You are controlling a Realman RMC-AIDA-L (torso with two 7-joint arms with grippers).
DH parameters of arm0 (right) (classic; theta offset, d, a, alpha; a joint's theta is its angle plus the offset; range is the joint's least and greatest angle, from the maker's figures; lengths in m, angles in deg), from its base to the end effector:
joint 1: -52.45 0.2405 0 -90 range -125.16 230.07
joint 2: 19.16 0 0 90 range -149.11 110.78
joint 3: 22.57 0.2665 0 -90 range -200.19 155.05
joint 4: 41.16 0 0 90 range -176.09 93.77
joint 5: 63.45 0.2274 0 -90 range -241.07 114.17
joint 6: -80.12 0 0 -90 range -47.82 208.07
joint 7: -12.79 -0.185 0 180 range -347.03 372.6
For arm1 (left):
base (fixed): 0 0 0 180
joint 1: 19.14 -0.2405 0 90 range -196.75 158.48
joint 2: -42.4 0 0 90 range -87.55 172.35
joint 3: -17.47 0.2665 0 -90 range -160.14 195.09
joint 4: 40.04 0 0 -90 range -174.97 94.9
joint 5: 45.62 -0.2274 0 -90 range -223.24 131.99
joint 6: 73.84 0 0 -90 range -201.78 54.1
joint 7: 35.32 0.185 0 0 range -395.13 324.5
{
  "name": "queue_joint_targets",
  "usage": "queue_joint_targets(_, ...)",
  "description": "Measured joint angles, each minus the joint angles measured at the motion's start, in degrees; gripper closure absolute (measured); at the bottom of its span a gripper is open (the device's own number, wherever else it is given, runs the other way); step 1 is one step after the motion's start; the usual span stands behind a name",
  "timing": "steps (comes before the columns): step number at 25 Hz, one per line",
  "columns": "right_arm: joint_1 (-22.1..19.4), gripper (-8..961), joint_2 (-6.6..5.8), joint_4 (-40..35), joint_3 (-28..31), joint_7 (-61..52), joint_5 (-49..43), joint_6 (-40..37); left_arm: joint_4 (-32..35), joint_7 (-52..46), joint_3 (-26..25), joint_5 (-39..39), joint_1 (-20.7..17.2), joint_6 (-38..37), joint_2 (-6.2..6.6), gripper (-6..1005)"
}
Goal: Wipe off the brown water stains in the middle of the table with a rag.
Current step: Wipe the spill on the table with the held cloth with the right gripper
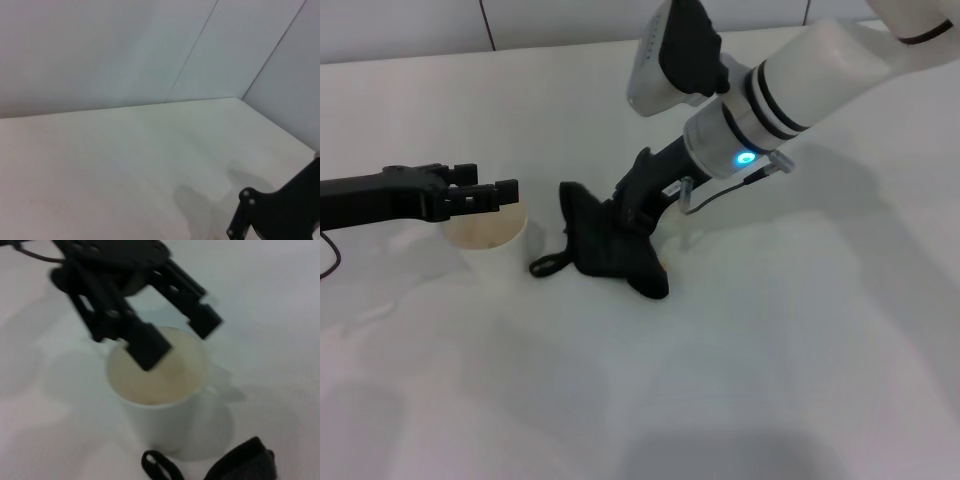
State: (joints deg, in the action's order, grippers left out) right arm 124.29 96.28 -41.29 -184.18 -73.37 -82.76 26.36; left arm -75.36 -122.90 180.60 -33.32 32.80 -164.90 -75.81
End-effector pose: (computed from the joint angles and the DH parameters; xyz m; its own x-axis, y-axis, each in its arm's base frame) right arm 0.1517 0.4555 -0.1539 0.9702 -0.2410 0.0265 -0.2322 -0.9551 -0.1838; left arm -0.2653 0.4085 -0.0263 0.6626 0.5982 0.4506 0.7047 -0.7018 -0.1046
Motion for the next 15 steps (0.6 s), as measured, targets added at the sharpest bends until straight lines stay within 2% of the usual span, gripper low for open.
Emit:
queue_joint_targets(11,-0.08,833,-0.15,4.24,0.22,-2.81,0.58,1.06,0.00,-0.21,0.00,-0.44,0.18,0.04,-0.02,123)
queue_joint_targets(15,-0.09,833,-0.26,5.93,-0.03,-3.59,-0.10,-1.65,0.00,-0.21,0.00,-0.47,0.18,0.06,-0.02,123)
